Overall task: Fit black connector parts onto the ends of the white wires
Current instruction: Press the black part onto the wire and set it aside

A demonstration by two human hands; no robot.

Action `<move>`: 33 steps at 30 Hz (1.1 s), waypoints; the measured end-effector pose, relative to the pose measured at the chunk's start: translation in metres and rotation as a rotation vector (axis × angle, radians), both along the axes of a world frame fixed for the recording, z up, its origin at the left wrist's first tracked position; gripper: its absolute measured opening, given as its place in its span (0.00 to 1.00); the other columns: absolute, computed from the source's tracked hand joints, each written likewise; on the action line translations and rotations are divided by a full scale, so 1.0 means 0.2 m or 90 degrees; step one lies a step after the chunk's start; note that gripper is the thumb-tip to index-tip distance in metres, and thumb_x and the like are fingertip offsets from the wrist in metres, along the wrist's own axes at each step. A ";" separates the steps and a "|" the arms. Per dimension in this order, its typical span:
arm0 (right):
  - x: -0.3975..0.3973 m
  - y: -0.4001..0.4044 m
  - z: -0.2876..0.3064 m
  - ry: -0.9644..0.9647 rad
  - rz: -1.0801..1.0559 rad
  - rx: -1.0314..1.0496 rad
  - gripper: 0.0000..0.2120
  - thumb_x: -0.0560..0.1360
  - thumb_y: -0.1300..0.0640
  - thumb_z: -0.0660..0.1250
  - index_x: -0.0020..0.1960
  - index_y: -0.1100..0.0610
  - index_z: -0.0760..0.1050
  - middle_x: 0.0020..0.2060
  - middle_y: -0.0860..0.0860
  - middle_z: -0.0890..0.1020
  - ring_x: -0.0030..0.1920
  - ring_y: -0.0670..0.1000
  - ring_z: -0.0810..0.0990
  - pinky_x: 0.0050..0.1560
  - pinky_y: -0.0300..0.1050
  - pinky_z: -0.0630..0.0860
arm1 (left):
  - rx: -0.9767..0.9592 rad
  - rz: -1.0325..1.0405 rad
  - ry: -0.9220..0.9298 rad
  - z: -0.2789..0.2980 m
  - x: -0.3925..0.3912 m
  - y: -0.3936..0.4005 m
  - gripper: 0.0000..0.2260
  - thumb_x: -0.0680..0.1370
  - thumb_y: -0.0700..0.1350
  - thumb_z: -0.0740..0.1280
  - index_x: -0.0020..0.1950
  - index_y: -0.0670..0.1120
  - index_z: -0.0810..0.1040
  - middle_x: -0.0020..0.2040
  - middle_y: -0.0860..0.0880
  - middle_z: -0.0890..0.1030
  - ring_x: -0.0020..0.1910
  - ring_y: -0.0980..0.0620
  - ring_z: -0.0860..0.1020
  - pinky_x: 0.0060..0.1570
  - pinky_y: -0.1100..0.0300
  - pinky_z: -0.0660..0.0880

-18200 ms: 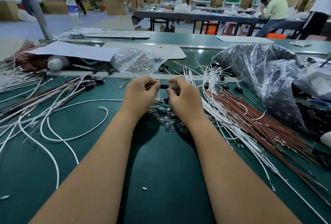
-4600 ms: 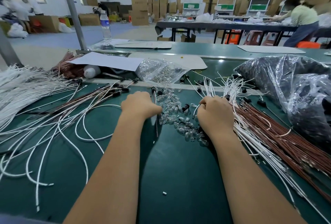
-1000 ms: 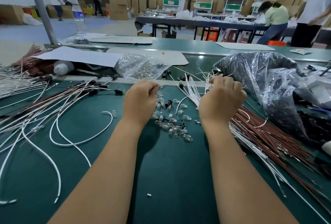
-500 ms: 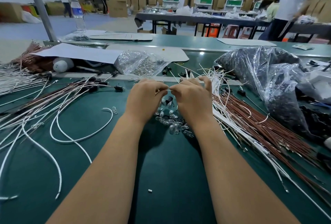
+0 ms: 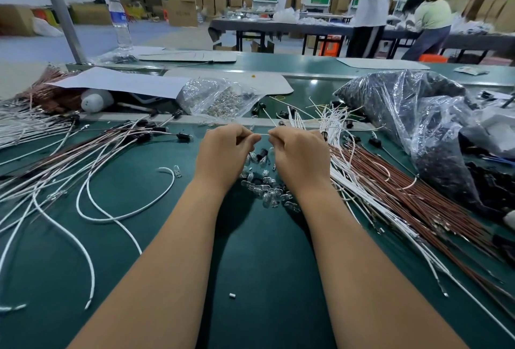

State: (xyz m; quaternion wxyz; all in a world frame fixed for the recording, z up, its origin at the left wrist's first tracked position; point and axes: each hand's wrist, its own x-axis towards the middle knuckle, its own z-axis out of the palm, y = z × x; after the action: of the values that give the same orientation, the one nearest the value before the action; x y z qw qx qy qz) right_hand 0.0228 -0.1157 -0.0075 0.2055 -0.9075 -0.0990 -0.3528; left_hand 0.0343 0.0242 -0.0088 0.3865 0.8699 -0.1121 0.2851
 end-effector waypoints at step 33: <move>0.03 -0.01 -0.02 0.052 0.093 0.336 0.05 0.77 0.60 0.66 0.45 0.54 0.79 0.31 0.42 0.76 0.35 0.46 0.76 0.36 0.43 0.73 | -0.602 -0.197 0.221 0.03 0.00 -0.03 0.06 0.74 0.31 0.69 0.46 0.41 0.81 0.40 0.44 0.83 0.40 0.51 0.83 0.45 0.64 0.79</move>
State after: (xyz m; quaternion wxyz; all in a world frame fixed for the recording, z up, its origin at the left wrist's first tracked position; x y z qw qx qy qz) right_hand 0.0279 -0.1176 -0.0111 0.4634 -0.8265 -0.0603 -0.3137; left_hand 0.0352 0.0190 -0.0034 0.7874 0.6081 -0.0324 0.0957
